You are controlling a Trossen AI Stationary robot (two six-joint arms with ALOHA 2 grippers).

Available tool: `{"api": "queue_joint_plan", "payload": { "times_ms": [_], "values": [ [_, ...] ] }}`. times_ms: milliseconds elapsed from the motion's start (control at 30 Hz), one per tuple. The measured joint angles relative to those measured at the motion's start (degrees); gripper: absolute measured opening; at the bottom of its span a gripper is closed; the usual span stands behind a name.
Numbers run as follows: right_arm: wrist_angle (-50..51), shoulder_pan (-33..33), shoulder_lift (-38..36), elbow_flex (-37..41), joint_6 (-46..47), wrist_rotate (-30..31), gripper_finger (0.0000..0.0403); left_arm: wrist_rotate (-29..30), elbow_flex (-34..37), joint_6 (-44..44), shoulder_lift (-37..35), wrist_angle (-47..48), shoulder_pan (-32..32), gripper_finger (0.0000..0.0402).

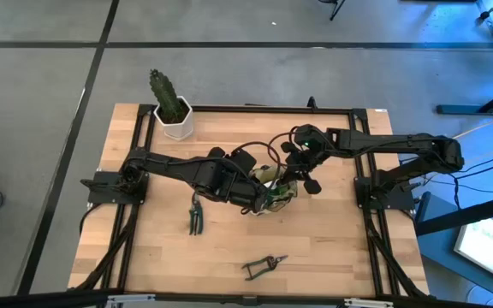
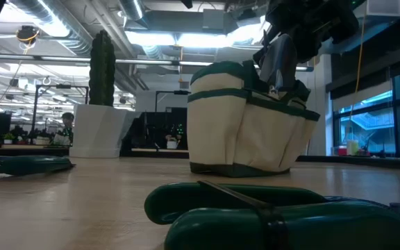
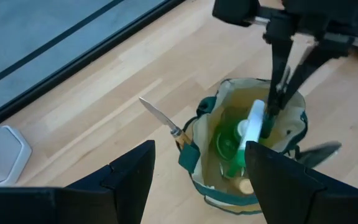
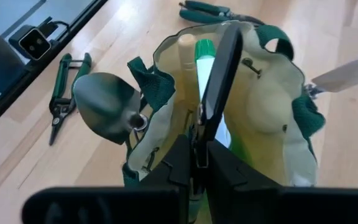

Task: Pick & Place Garden tools in Gardening bag
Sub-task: Put the top shear scissor into the gardening bag

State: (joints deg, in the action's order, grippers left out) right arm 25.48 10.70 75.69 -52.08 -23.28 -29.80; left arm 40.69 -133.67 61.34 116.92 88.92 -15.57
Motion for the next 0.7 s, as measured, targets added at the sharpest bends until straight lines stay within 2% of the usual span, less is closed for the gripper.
{"api": "queue_joint_plan", "payload": {
  "times_ms": [167,400,467,700],
  "values": [
    [3.2,-1.1,2.3,-3.7,-0.5,1.2,0.0021,0.0,0.0,-0.1,0.0,0.0,0.1,0.0243],
    [4.6,-2.7,2.9,-8.8,-4.2,13.1,0.0021,0.1,0.0,-0.1,0.0,0.0,0.1,0.0243],
    [4.3,-2.7,3.5,-9.8,-4.2,12.6,0.0021,0.1,0.0,-0.1,0.0,0.0,0.3,0.0243],
    [4.4,-3.2,5.9,-10.6,-5.7,2.9,0.0021,0.0,0.0,-0.1,0.0,0.1,0.3,0.0243]
  ]
}}
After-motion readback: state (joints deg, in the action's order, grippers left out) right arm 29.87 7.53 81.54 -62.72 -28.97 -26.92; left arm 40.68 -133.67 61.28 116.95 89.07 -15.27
